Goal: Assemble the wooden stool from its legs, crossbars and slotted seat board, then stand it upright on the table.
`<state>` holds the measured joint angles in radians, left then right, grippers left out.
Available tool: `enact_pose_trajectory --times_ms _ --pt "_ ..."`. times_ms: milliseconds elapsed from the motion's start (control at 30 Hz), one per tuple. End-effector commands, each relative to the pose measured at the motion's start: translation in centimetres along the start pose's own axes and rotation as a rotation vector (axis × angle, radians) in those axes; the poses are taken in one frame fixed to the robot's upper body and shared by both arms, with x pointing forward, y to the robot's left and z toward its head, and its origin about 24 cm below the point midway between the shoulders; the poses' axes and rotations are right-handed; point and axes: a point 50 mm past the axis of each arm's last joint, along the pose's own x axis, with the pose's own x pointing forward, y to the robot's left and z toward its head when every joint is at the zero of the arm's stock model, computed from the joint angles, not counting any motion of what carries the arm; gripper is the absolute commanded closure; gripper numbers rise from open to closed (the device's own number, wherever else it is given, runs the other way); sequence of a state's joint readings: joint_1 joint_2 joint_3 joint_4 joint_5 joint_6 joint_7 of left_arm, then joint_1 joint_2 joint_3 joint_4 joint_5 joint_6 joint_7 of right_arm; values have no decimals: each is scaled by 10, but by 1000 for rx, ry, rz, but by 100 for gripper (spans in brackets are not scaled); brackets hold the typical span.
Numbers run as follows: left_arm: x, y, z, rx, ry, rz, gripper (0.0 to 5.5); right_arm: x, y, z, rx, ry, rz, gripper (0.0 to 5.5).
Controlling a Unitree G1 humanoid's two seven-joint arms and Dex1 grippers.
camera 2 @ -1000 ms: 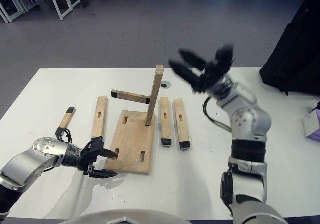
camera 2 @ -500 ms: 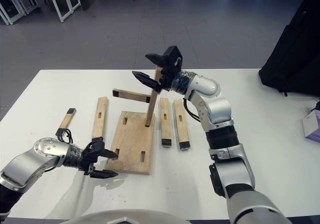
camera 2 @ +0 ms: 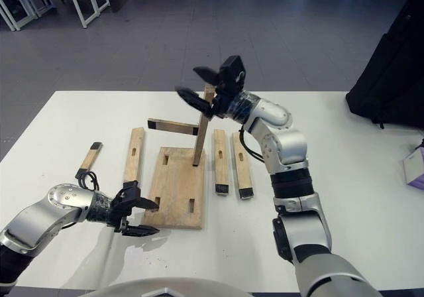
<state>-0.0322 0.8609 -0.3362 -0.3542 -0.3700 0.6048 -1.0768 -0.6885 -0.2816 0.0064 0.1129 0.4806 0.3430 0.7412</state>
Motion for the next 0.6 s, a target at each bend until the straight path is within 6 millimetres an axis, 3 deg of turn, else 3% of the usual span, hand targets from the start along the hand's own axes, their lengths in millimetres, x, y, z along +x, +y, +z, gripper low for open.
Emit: enact_pose_trajectory --times_ms 33,133,233,333,433,600 --pt "12 -4 -29 -100 72 28 190 -16 -18 32 2 -100 -115 169" --pt "10 -2 -27 -90 47 63 190 -44 -37 24 -7 -52 -356 169" --pt "7 -8 -28 -96 35 71 190 -73 -34 -4 -62 134 -591 169" --pt "2 -15 -23 -110 -17 86 170 -100 -13 -46 -40 343 -790 163" --pt "-2 -17 -17 -96 -29 86 127 -128 29 -100 132 596 -834 163" --pt "-9 -15 -5 -60 -53 124 116 -126 62 -117 292 679 -858 163"
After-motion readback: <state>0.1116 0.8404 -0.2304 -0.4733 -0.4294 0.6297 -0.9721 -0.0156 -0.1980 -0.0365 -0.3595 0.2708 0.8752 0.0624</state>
